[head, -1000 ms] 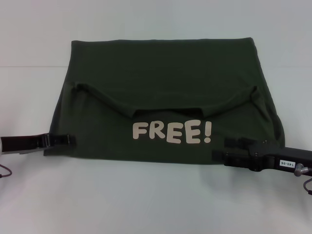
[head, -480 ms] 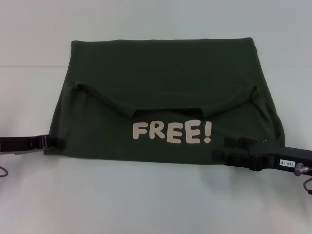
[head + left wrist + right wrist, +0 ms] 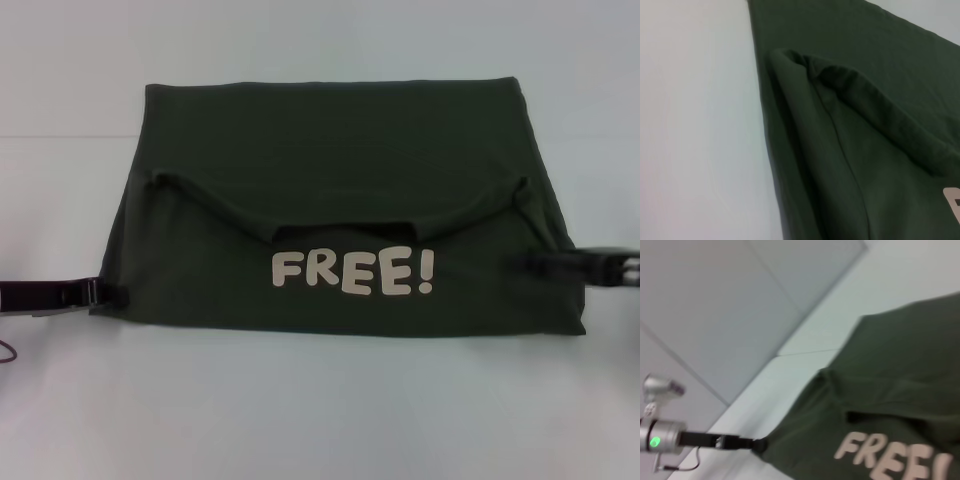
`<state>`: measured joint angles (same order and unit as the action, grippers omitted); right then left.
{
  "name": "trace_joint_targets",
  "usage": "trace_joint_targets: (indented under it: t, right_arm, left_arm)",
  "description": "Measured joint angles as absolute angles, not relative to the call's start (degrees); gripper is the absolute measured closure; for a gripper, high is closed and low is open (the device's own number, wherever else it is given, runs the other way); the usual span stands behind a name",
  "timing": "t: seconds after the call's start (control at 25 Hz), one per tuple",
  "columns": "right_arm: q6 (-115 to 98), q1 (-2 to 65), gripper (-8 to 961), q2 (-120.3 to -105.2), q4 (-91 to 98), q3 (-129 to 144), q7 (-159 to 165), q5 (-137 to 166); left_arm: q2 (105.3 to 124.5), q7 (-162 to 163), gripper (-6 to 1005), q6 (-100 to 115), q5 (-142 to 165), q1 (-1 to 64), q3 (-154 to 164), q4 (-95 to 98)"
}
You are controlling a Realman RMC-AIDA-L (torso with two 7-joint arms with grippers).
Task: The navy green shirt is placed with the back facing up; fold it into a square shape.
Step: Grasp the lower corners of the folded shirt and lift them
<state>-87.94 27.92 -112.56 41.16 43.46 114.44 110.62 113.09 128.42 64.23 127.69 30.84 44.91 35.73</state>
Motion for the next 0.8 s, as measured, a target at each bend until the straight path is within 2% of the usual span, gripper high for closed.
trace_joint_targets:
  t: [0.16, 0.28, 0.52, 0.8]
  right_arm:
    - [-90.2, 30.6, 53, -109.89, 52.4, 43.1, 138.0, 123.4]
    - [-93.6, 35.0, 56, -109.11, 55.7, 40.7, 149.4, 135.4]
    - [-92.8, 42.8, 62, -110.83, 54.0, 38.6, 152.6, 153.3]
    - [-87.3, 44.3, 69, -111.56, 47.2, 40.4, 151.6, 153.9]
  left_arm:
    - [113.03, 128.3, 951, 64.4, 127.7, 31.2, 44.9, 35.8]
    - [112.96, 128.2, 951, 64.6, 127.7, 31.4, 45.0, 35.8]
    - [112.93, 127.7, 952, 64.6, 127.7, 31.7, 45.0, 35.7]
    - [112.66, 127.6, 952, 64.7, 127.7, 31.9, 45.0, 35.7]
